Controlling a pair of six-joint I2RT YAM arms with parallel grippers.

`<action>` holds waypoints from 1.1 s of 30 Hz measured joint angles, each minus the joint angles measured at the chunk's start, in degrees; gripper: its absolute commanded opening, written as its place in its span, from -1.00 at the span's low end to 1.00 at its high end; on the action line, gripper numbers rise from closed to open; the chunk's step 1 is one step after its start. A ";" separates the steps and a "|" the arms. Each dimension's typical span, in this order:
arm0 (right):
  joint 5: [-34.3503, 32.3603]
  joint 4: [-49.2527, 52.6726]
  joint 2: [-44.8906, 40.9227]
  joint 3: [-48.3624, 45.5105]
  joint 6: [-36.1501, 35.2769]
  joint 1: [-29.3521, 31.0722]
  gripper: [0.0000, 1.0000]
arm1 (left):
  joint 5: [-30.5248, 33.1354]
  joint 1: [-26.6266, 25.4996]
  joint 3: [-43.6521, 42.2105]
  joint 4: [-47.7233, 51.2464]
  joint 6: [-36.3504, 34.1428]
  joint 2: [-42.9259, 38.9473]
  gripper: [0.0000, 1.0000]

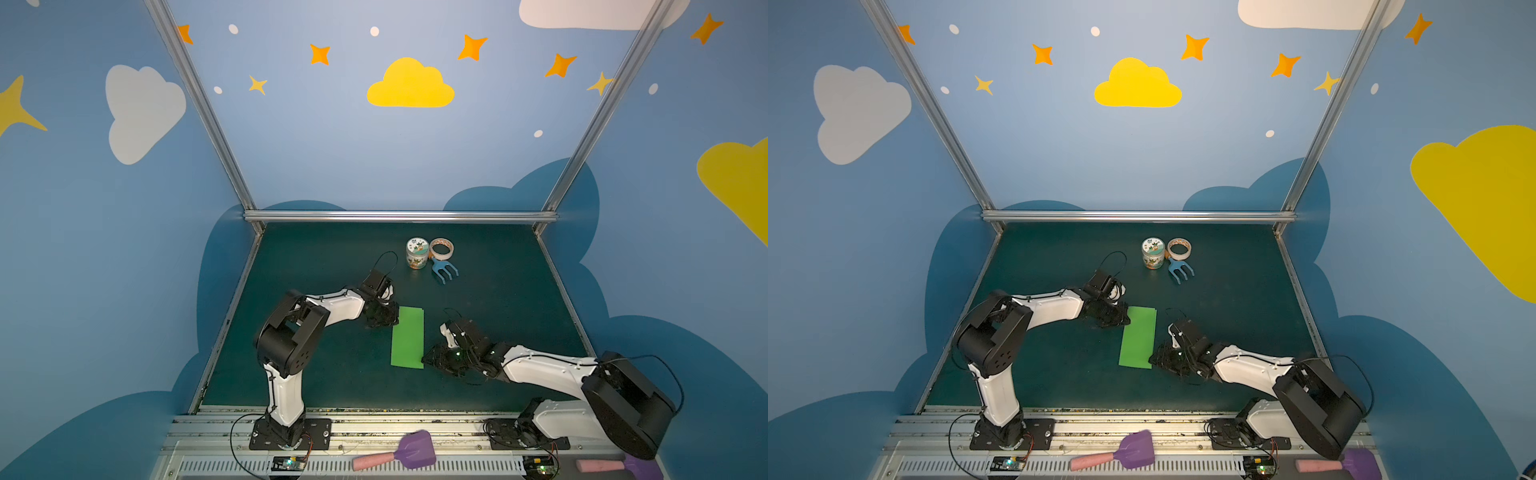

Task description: Fold a paper plane with a square sheet of paper (fold left side to right side)

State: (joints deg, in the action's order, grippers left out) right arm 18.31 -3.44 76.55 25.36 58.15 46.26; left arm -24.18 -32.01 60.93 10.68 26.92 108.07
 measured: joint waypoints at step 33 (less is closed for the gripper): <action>0.57 -9.92 3.37 -1.33 7.48 2.86 -0.12 | -0.79 0.15 -0.79 -1.86 0.11 0.00 -0.93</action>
State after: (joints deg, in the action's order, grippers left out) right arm 18.87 -13.37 79.92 24.03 65.63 49.12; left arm -24.97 -31.86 60.14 8.82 27.03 108.07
